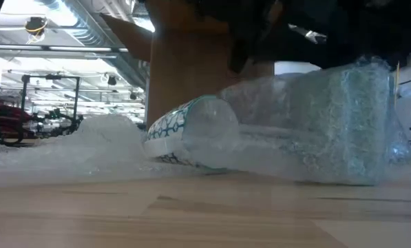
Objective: Wrap mug
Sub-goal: Wrap the green mug with the right transparent bubble wrap
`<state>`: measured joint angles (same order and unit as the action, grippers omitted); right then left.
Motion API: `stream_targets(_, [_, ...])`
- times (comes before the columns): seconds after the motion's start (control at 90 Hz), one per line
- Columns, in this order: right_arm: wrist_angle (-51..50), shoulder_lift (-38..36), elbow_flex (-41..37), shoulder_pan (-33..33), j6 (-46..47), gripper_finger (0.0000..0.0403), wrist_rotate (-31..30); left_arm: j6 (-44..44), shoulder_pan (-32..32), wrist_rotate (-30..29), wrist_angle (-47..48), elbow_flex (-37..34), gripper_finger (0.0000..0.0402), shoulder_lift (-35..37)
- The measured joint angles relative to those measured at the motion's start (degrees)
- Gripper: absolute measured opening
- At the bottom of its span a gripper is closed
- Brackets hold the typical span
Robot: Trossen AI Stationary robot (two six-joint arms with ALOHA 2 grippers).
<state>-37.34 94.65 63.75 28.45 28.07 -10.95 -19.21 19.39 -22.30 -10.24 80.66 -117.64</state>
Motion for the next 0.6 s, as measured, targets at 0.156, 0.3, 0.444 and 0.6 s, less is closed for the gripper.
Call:
stream_targets(0.156, [-0.9,0.0,0.0,0.0,0.1,0.0152,0.2,-2.5,-0.9,-0.4,1.2,0.0,0.0153,-1.6])
stream_targets(0.3, [-0.8,-0.2,0.0,0.1,0.2,0.0152,1.1,-2.8,-0.8,-1.1,1.7,0.3,0.0153,-3.0])
stream_targets(0.444, [-2.7,-2.4,1.8,0.1,2.0,0.0152,3.0,-1.5,-0.4,-1.4,2.2,0.3,0.0153,-3.2])
stream_targets(0.6, [-7.6,-4.6,5.9,0.1,1.8,0.0152,2.5,-0.1,-0.1,-1.1,1.3,0.3,0.0153,-3.3])
